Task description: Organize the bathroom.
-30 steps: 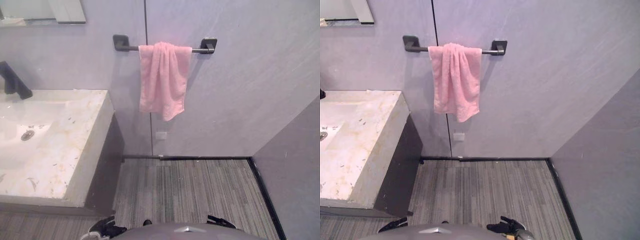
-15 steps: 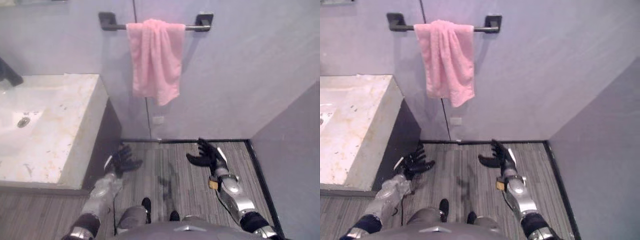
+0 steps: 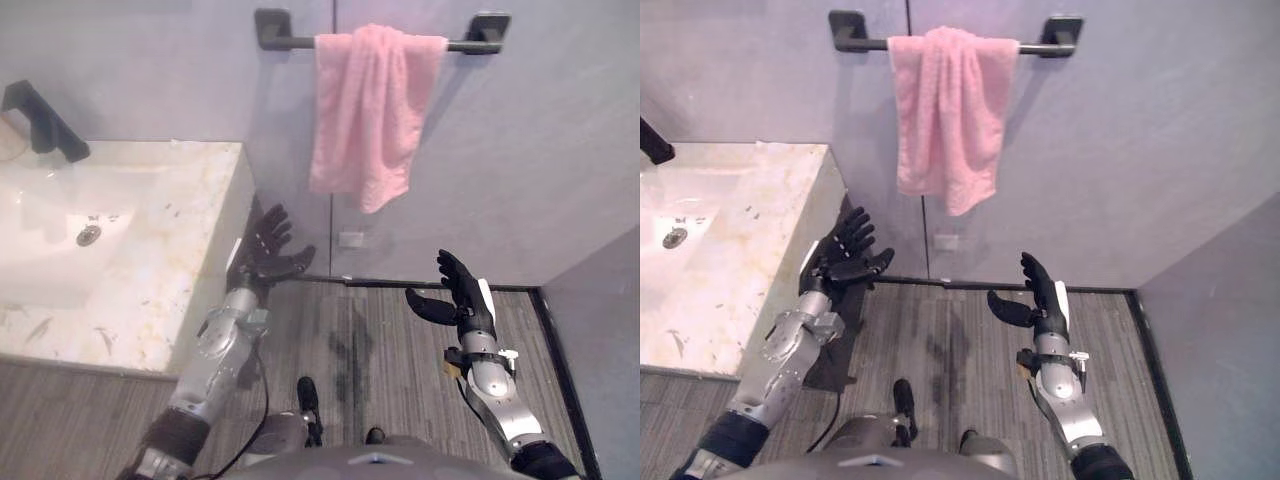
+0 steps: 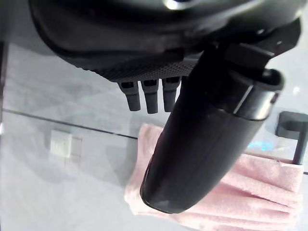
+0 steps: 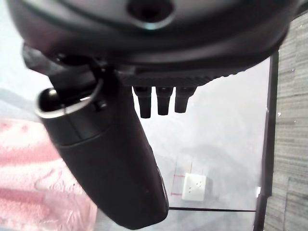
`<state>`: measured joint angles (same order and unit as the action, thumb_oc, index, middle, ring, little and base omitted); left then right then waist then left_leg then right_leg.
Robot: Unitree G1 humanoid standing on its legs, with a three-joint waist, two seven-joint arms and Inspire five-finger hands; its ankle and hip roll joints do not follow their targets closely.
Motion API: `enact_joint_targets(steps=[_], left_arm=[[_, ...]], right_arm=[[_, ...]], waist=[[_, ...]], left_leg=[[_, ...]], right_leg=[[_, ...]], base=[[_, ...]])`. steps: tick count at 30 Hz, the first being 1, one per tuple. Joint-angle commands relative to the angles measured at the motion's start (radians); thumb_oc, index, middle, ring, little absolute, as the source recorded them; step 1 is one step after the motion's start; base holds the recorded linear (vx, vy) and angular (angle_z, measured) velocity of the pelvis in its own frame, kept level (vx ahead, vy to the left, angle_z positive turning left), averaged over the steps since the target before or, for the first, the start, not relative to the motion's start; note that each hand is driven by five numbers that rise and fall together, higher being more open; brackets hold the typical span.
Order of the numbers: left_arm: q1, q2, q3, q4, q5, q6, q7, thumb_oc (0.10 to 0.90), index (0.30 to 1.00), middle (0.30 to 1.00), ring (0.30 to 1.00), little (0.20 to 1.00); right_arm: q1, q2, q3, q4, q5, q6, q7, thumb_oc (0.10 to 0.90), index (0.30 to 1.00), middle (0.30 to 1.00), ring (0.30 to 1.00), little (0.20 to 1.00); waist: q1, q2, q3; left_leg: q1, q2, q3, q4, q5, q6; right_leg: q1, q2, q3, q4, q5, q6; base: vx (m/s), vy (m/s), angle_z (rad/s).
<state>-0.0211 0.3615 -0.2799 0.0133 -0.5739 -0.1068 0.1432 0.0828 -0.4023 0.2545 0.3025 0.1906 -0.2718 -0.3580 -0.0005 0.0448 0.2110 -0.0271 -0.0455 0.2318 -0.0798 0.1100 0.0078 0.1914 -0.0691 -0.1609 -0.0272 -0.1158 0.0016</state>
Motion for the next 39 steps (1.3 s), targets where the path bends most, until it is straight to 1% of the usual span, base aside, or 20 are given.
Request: enact_joint_targets(steps=[1, 3, 4, 6, 7, 8, 9, 10, 12, 13, 14, 15, 16, 18, 20, 23, 27, 30, 34, 39], left_arm=[[-0.014, 0.028, 0.009, -0.079, 0.069, -0.065, 0.011, 0.8, 0.9, 0.9, 0.9, 0.9], [-0.009, 0.036, 0.015, -0.075, 0.043, -0.054, -0.004, 0.8, 0.9, 0.9, 0.9, 0.9], [-0.003, 0.041, 0.015, -0.069, 0.048, -0.059, -0.012, 0.8, 0.9, 0.9, 0.9, 0.9], [0.004, 0.048, 0.012, -0.071, 0.049, -0.063, -0.015, 0.8, 0.9, 0.9, 0.9, 0.9], [0.009, 0.053, 0.009, -0.078, 0.04, -0.065, -0.016, 0.8, 0.9, 0.9, 0.9, 0.9], [0.012, 0.054, 0.005, -0.087, 0.037, -0.066, -0.018, 0.8, 0.9, 0.9, 0.9, 0.9], [0.011, 0.053, 0.003, -0.089, 0.043, -0.068, -0.016, 0.8, 0.9, 0.9, 0.9, 0.9], [0.0, 0.052, 0.0, -0.09, 0.056, -0.072, 0.002, 0.8, 0.9, 0.9, 0.9, 0.9], [-0.018, 0.048, -0.004, -0.089, 0.041, -0.065, 0.012, 0.8, 0.9, 0.9, 0.9, 0.9], [-0.045, 0.044, -0.011, -0.09, 0.042, -0.072, 0.029, 0.8, 0.9, 0.9, 0.9, 0.9], [-0.047, 0.044, -0.013, -0.091, 0.039, -0.074, 0.03, 0.8, 0.9, 0.9, 0.9, 0.9], [-0.047, 0.05, -0.02, -0.107, 0.047, -0.085, 0.058, 0.8, 0.9, 0.9, 0.9, 0.9], [-0.046, 0.051, -0.021, -0.11, 0.051, -0.089, 0.064, 0.8, 0.9, 0.9, 0.9, 0.9], [-0.044, 0.055, -0.022, -0.11, 0.05, -0.102, 0.072, 0.8, 0.9, 0.9, 0.9, 0.9], [-0.043, 0.045, -0.015, -0.111, 0.058, -0.121, 0.114, 0.8, 0.9, 0.9, 0.9, 0.9], [-0.038, 0.036, -0.003, -0.118, 0.075, -0.146, 0.132, 0.8, 0.9, 0.9, 0.9, 0.9], [-0.032, 0.036, 0.012, -0.13, 0.109, -0.163, 0.174, 0.8, 0.9, 0.9, 0.9, 0.9], [-0.034, 0.041, 0.01, -0.132, 0.104, -0.165, 0.175, 0.8, 0.9, 0.9, 0.9, 0.9], [-0.046, 0.045, 0.002, -0.123, 0.108, -0.163, 0.166, 0.8, 0.9, 0.9, 0.9, 0.9], [-0.071, 0.044, 0.004, -0.104, 0.103, -0.148, 0.145, 0.8, 0.9, 0.9, 0.9, 0.9]], right_arm=[[-0.062, 0.007, -0.017, -0.119, -0.047, -0.134, -0.021, 0.8, 0.9, 0.9, 0.9, 0.9], [-0.057, 0.019, -0.027, -0.118, -0.046, -0.136, -0.024, 0.8, 0.9, 0.9, 0.9, 0.9], [-0.056, 0.026, -0.029, -0.117, -0.058, -0.144, -0.037, 0.8, 0.9, 0.9, 0.9, 0.9], [-0.056, 0.031, -0.031, -0.125, -0.067, -0.145, -0.048, 0.8, 0.9, 0.9, 0.9, 0.9], [-0.057, 0.031, -0.034, -0.142, -0.083, -0.144, -0.066, 0.8, 0.9, 0.9, 0.9, 0.9], [-0.056, 0.028, -0.035, -0.179, -0.092, -0.133, -0.093, 0.8, 0.9, 0.9, 0.9, 0.9], [-0.057, 0.029, -0.038, -0.191, -0.105, -0.131, -0.11, 0.8, 0.9, 0.9, 0.9, 0.9], [-0.07, 0.029, -0.041, -0.203, -0.134, -0.139, -0.143, 0.8, 0.9, 0.9, 0.9, 0.9], [-0.085, 0.025, -0.038, -0.222, -0.158, -0.14, -0.173, 0.8, 0.9, 0.9, 0.9, 0.9], [-0.11, 0.018, -0.029, -0.26, -0.192, -0.135, -0.219, 0.8, 0.9, 0.9, 0.9, 0.9], [-0.111, 0.017, -0.028, -0.266, -0.197, -0.138, -0.227, 0.8, 0.9, 0.9, 0.9, 0.9], [-0.123, 0.01, -0.025, -0.301, -0.223, -0.142, -0.254, 0.8, 0.9, 0.9, 0.9, 0.9], [-0.124, 0.01, -0.024, -0.307, -0.228, -0.142, -0.257, 0.8, 0.9, 0.9, 0.9, 0.9], [-0.132, 0.008, -0.016, -0.321, -0.245, -0.142, -0.272, 0.8, 0.9, 0.9, 0.9, 0.9], [-0.15, -0.006, -0.012, -0.355, -0.286, -0.146, -0.309, 0.8, 0.9, 0.9, 0.9, 0.9], [-0.15, -0.007, -0.02, -0.382, -0.27, -0.144, -0.297, 0.8, 0.9, 0.9, 0.9, 0.9], [-0.158, -0.006, -0.022, -0.365, -0.206, -0.171, -0.267, 0.8, 0.9, 0.9, 0.9, 0.9], [-0.172, -0.015, -0.034, -0.35, -0.136, -0.166, -0.226, 0.8, 0.9, 0.9, 0.9, 0.9], [-0.233, -0.038, -0.074, -0.3, -0.016, -0.141, -0.155, 0.8, 0.9, 0.9, 0.9, 0.9], [-0.324, -0.049, -0.09, -0.254, 0.028, -0.095, -0.109, 0.8, 0.9, 0.9, 0.9, 0.9]], waist=[[0.008, -0.047, -0.136], [0.008, -0.051, -0.147], [0.004, -0.055, -0.149], [-0.002, -0.056, -0.148], [-0.007, -0.055, -0.144], [-0.016, -0.05, -0.135], [-0.022, -0.045, -0.13], [-0.028, -0.042, -0.123], [-0.029, -0.04, -0.119], [-0.03, -0.04, -0.116], [-0.03, -0.039, -0.114], [-0.034, -0.046, -0.112], [-0.034, -0.048, -0.112], [-0.037, -0.049, -0.107], [-0.039, -0.057, -0.123], [-0.034, -0.064, -0.142], [-0.02, -0.07, -0.165], [-0.012, -0.074, -0.178], [0.003, -0.08, -0.185], [0.018, -0.082, -0.19]], left_leg=[[-0.034, 0.028, -0.094, -0.008, 0.008, 0.012], [-0.024, 0.021, -0.103, -0.008, -0.003, 0.028], [-0.013, 0.016, -0.107, -0.008, -0.008, 0.042], [-0.006, 0.013, -0.108, -0.008, -0.011, 0.052], [0.0, 0.011, -0.111, -0.008, -0.015, 0.061], [0.013, 0.008, -0.123, -0.008, -0.023, 0.071], [0.025, 0.01, -0.132, -0.008, -0.029, 0.074], [0.04, 0.013, -0.14, -0.008, -0.034, 0.072], [0.049, 0.02, -0.139, -0.008, -0.036, 0.064], [0.063, 0.032, -0.128, -0.008, -0.053, 0.05], [0.067, 0.035, -0.126, -0.008, -0.057, 0.048], [0.077, 0.038, -0.12, -0.008, -0.078, 0.043], [0.079, 0.039, -0.119, -0.008, -0.083, 0.043], [0.085, 0.043, -0.118, -0.008, -0.089, 0.043], [0.083, 0.066, -0.126, -0.008, -0.081, 0.031], [0.083, 0.07, -0.132, -0.008, -0.082, 0.024], [0.085, 0.082, -0.133, -0.008, -0.085, 0.012], [0.084, 0.087, -0.14, -0.008, -0.087, 0.003], [0.087, 0.098, -0.15, -0.008, -0.086, -0.009], [0.087, 0.105, -0.159, -0.008, -0.081, -0.018]], right_leg=[[0.003, 0.042, -0.027, -0.006, 0.088, 0.021], [-0.015, 0.03, -0.034, 0.05, 0.088, 0.034], [-0.048, 0.017, -0.032, 0.13, 0.115, 0.055], [-0.08, 0.01, -0.024, 0.201, 0.137, 0.073], [-0.111, 0.005, -0.016, 0.277, 0.155, 0.084], [-0.175, -0.002, -0.001, 0.389, 0.187, 0.093], [-0.212, -0.005, 0.005, 0.429, 0.201, 0.092], [-0.249, -0.019, 0.011, 0.425, 0.198, 0.084], [-0.251, -0.033, 0.011, 0.357, 0.188, 0.077], [-0.236, -0.056, 0.024, 0.154, 0.195, 0.074], [-0.227, -0.057, 0.025, 0.122, 0.203, 0.076], [-0.233, -0.063, 0.039, 0.011, 0.254, 0.094], [-0.233, -0.063, 0.041, -0.006, 0.265, 0.097], [-0.26, -0.067, 0.057, 0.032, 0.289, 0.097], [-0.226, -0.054, 0.072, -0.029, 0.273, 0.101], [-0.191, -0.048, 0.065, -0.06, 0.259, 0.1], [-0.167, -0.048, 0.041, -0.06, 0.231, 0.093], [-0.155, -0.044, 0.032, -0.06, 0.215, 0.087], [-0.141, -0.042, 0.014, -0.06, 0.201, 0.079], [-0.133, -0.041, 0.001, -0.06, 0.195, 0.072]], base=[[0.21, 0.119, -0.12], [0.19, 0.121, -0.1], [0.16, 0.116, -0.04], [0.1, 0.095, 0.08], [0.09, 0.13, 0.14], [0.08, 0.129, 0.08], [0.07, 0.098, 0.11], [0.05, 0.037, 0.11], [0.06, -0.04, 0.17], [0.07, -0.093, 0.09], [0.09, -0.157, 0.0], [0.05, -0.101, -0.07], [0.04, -0.11, -0.06], [0.02, -0.071, 0.03], [0.09, -0.142, 0.2], [0.09, -0.088, 0.18], [0.07, -0.064, 0.0], [0.05, -0.062, 0.01], [0.04, -0.054, 0.09], [0.03, -0.037, 0.11]])
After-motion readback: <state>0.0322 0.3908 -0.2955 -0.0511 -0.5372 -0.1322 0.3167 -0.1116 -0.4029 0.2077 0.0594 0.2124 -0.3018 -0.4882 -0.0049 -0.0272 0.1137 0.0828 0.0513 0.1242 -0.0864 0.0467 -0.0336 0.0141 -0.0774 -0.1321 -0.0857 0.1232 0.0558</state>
